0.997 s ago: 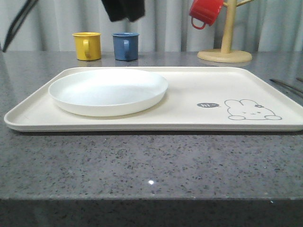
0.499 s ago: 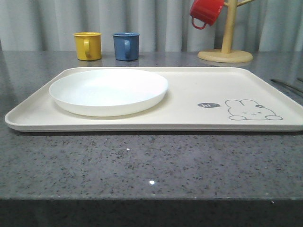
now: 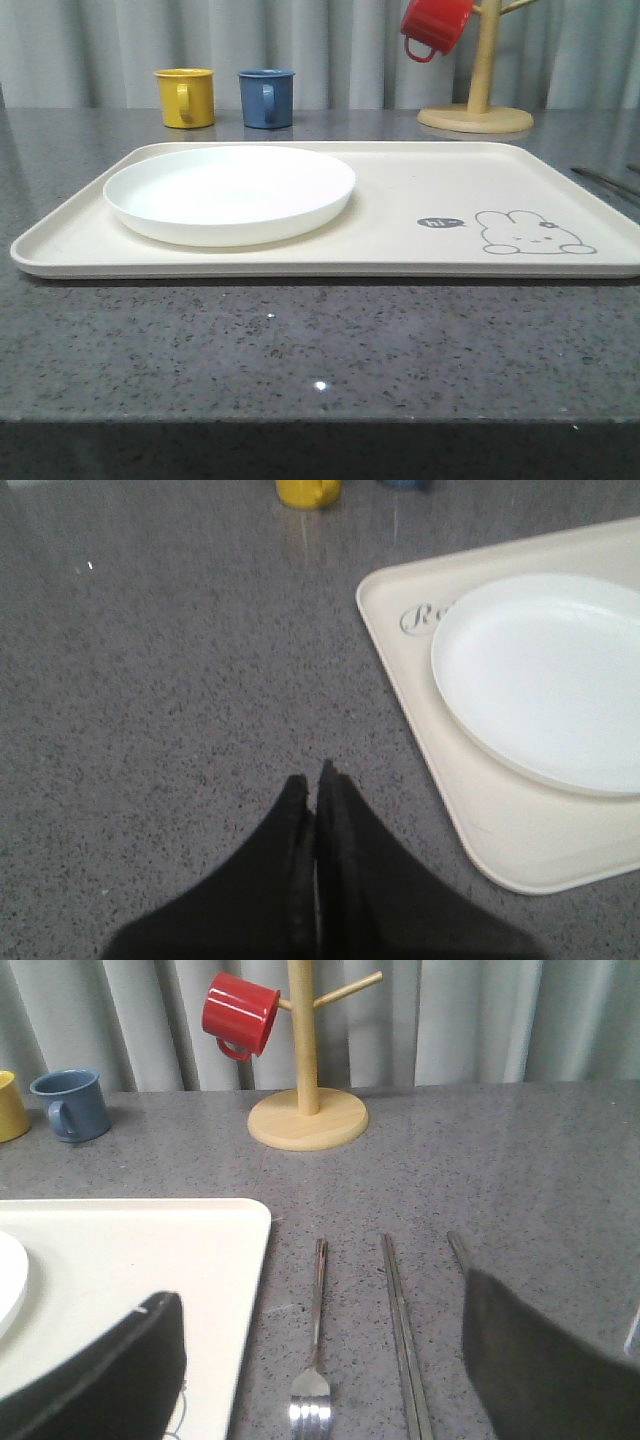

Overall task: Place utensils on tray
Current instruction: 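Raise the left gripper away from the plate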

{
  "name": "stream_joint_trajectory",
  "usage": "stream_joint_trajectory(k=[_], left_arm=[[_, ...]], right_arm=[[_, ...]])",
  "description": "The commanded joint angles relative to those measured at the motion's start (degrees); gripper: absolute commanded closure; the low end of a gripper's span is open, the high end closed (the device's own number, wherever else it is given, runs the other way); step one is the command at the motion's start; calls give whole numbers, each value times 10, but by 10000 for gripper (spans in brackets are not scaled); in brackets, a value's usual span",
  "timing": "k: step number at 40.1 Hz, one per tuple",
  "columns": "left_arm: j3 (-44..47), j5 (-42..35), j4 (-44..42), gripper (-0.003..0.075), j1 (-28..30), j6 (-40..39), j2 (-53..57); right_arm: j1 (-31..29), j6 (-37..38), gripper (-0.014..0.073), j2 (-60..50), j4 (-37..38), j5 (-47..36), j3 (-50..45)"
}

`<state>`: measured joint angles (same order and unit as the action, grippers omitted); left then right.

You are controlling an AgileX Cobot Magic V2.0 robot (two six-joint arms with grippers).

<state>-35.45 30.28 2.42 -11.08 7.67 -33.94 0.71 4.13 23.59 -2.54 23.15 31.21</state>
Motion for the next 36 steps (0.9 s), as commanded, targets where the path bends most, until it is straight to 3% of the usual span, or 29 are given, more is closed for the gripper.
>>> stream_joint_trajectory(k=[1,13,36], left_arm=[[37,-105,6,738,1,-6,75],[120,-151,6,738,1,-6,219],[126,-152,6,738,1,-6,225]], right_arm=[[-3,-3,1,8,1,-41,21],[-3,-3,1,8,1,-41,21],[-3,-3,1,8,1,-41,21]])
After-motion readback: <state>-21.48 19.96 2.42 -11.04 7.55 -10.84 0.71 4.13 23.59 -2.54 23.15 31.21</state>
